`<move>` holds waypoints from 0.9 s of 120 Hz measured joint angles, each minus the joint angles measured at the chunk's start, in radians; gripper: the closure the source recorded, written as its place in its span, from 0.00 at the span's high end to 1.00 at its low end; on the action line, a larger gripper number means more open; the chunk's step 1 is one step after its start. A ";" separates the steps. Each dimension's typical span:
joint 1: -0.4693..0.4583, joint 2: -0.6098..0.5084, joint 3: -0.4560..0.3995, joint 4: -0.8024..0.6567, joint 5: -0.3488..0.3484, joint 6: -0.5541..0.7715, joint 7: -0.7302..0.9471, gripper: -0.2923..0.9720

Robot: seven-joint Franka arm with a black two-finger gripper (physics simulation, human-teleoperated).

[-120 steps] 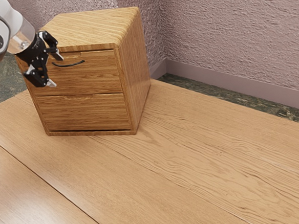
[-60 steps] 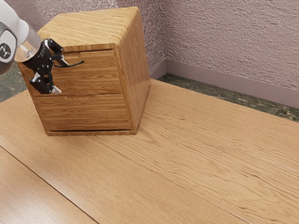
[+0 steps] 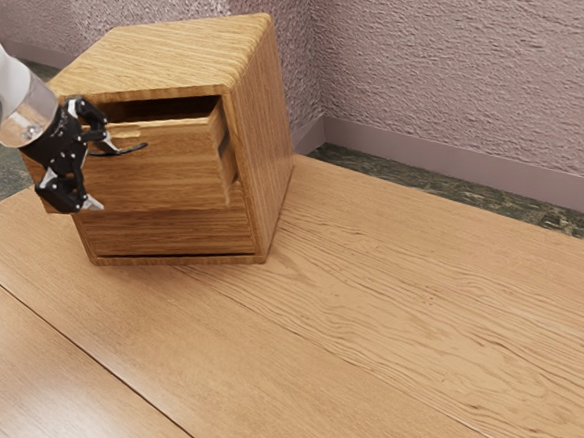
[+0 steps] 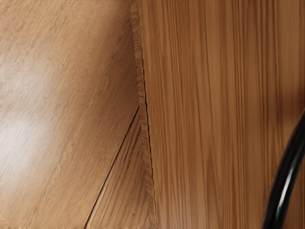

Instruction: Pull the drawer handle with one arm to open the drawer

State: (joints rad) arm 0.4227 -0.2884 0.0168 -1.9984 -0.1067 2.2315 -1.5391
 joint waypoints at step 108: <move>0.007 -0.475 -0.052 -0.415 -0.004 0.012 0.001 0.75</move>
State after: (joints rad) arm 0.4294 -0.7637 -0.0353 -2.4130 -0.1104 2.2433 -1.5382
